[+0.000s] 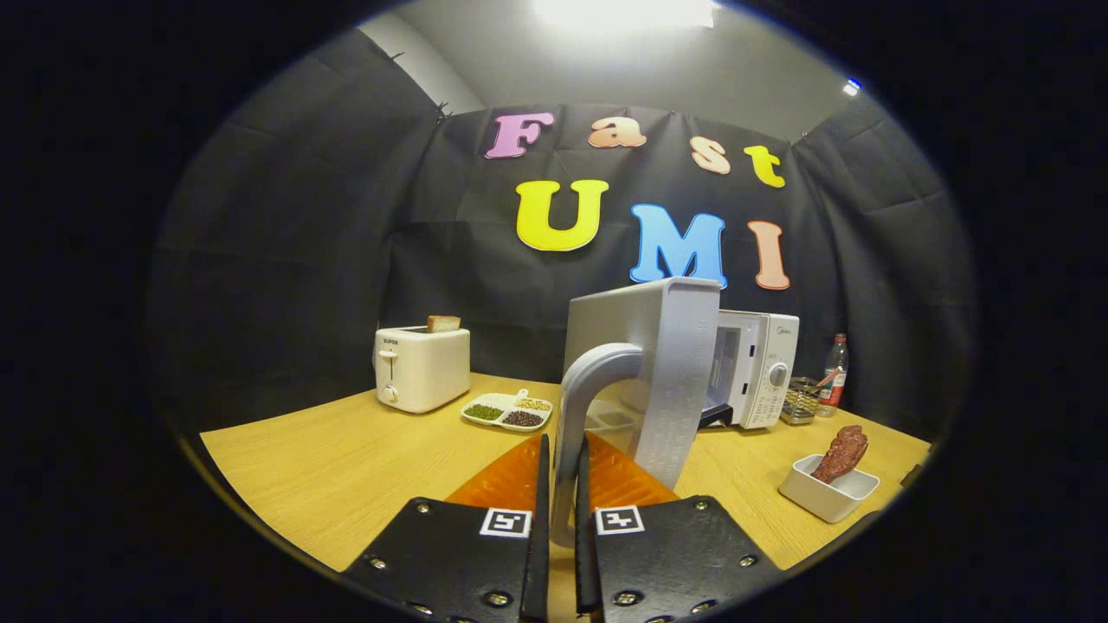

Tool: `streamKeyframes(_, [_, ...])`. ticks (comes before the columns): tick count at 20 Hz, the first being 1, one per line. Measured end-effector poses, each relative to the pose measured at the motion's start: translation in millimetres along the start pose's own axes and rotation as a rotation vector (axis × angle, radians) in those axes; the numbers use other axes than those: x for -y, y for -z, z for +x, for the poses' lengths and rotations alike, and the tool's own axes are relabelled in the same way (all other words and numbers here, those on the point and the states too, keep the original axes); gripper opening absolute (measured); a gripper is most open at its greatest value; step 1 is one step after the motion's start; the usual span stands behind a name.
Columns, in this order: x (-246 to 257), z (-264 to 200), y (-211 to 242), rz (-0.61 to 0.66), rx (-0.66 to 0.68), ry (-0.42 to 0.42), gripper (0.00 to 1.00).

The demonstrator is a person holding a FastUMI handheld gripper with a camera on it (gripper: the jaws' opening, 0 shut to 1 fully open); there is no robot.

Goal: Open the microwave, put the food inside, and close the microwave door.

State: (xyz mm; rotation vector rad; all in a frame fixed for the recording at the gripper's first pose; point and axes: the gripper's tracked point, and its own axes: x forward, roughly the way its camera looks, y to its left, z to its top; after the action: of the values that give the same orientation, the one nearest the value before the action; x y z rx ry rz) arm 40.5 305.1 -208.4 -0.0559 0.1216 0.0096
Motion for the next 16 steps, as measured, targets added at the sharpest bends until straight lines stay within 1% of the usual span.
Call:
streamKeyframes(2, [-5.3, 1.6, 0.4, 0.013, 0.004, 0.058, 0.13])
streamKeyframes(3, [-9.1, -1.0, -0.7, 0.031, 0.008, 0.070, 0.13])
streamKeyframes(4, [-22.1, 1.7, -1.6, 0.048, 0.013, 0.030, 0.14])
streamKeyframes(5, [-32.6, -10.6, -7.6, 0.042, 0.038, 0.006, 0.28])
streamKeyframes(6, [-34.7, -20.1, -16.4, 0.021, 0.083, -0.006, 0.55])
streamKeyframes(7, [-36.2, -31.7, -28.6, -0.008, 0.128, -0.025, 0.60])
streamKeyframes(8, [-42.1, -44.0, -40.0, -0.030, 0.173, -0.068, 0.71])
streamKeyframes(10, [-49.7, -61.8, -58.0, -0.037, 0.238, -0.176, 0.82])
streamKeyframes(11, [-49.3, -68.2, -64.3, -0.045, 0.253, -0.226, 0.87])
streamKeyframes(12, [-44.4, -75.9, -70.0, -0.052, 0.260, -0.262, 0.95])
streamKeyframes(14, [-25.8, -85.3, -75.2, -0.049, 0.249, -0.303, 0.96])
streamKeyframes(16, [-2.8, -89.6, -77.7, -0.034, 0.223, -0.319, 0.96])
